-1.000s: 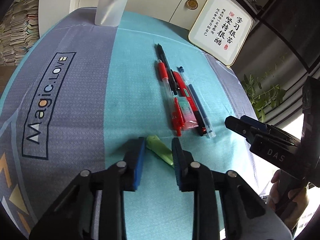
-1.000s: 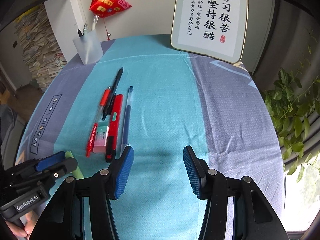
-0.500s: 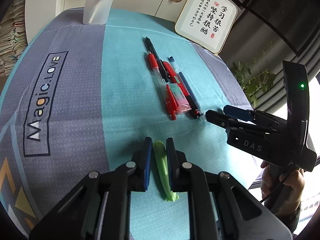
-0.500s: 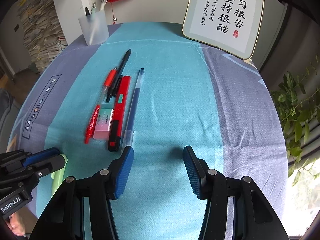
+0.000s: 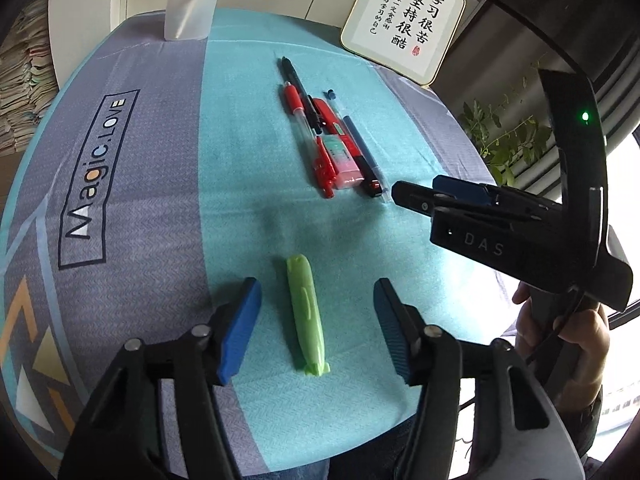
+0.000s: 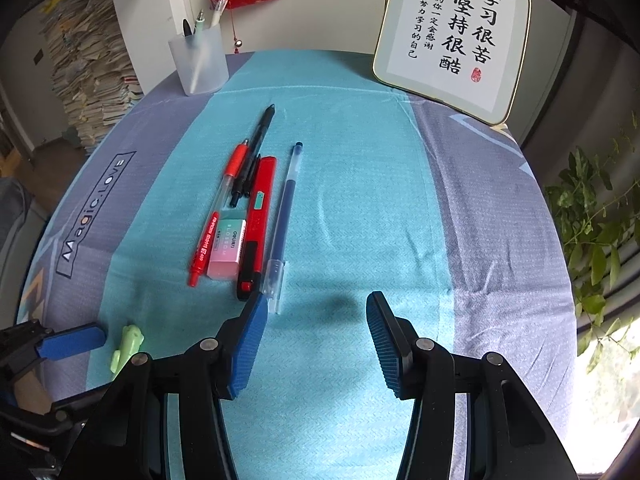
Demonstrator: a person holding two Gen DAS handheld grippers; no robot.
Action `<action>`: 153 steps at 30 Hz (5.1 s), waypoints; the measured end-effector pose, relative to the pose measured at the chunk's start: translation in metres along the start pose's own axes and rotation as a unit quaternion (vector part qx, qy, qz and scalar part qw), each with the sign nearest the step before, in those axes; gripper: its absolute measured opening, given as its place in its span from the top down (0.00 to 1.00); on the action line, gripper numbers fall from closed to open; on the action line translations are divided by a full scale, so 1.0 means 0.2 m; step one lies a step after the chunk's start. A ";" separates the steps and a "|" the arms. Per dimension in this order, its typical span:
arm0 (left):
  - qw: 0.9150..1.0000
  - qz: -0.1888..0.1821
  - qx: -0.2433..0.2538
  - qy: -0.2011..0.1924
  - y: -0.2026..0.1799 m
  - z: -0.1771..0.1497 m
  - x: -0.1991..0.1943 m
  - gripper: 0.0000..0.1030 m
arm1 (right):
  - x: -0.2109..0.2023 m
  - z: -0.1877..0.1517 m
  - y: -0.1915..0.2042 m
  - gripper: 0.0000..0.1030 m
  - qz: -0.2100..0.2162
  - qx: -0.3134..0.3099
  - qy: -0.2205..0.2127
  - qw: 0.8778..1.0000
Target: Organize stationery
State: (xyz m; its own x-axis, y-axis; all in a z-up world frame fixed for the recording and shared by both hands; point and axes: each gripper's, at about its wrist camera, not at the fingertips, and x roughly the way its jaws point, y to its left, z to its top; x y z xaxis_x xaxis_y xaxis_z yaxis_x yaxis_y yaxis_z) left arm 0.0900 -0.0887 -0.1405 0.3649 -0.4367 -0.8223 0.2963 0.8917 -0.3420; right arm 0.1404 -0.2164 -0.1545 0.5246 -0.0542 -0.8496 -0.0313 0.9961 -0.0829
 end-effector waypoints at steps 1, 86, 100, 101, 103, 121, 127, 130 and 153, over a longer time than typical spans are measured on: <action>1.000 0.008 0.005 -0.007 0.00 0.00 0.00 0.72 | 0.00 0.00 0.01 0.49 -0.004 -0.002 0.000 1.000; 0.939 -0.065 -0.026 -0.336 0.74 1.27 -0.26 0.89 | 0.00 1.49 0.43 0.87 0.124 -0.071 0.061 0.988; 0.943 -0.079 -0.058 -0.317 0.84 1.27 -0.01 0.89 | 0.07 1.47 0.50 0.87 0.105 -0.106 0.100 0.984; 0.944 -0.075 -0.054 -0.317 0.83 1.27 -0.01 0.89 | 0.06 1.47 0.50 0.87 0.106 -0.105 0.099 0.984; 0.945 -0.062 -0.050 -0.318 0.83 1.27 0.01 0.89 | 0.05 1.46 0.51 0.87 0.108 -0.108 0.098 0.984; 0.935 -0.061 -0.068 -0.342 0.86 1.24 -0.04 0.49 | 0.10 1.59 0.44 0.81 0.191 -0.007 0.031 0.981; 0.932 -0.064 -0.083 -0.347 0.90 1.24 -0.06 0.49 | -0.01 1.56 0.35 0.69 0.207 0.028 -0.056 0.976; 0.931 -0.066 -0.077 -0.349 0.88 1.24 -0.07 0.45 | -0.05 1.47 0.28 0.34 0.171 0.033 -0.088 0.981; 0.934 -0.044 -0.077 -0.347 0.89 1.23 -0.07 0.42 | 0.57 1.11 0.52 0.93 0.056 -0.072 0.059 0.994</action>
State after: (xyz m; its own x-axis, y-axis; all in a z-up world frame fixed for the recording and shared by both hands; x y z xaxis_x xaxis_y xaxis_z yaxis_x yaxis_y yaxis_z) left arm 0.3554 0.0472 -0.0781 0.8452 -0.4331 -0.3131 0.2415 0.8321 -0.4993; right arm 0.3851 -0.1031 -0.1450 0.4083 0.0413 -0.9119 -0.2096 0.9765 -0.0496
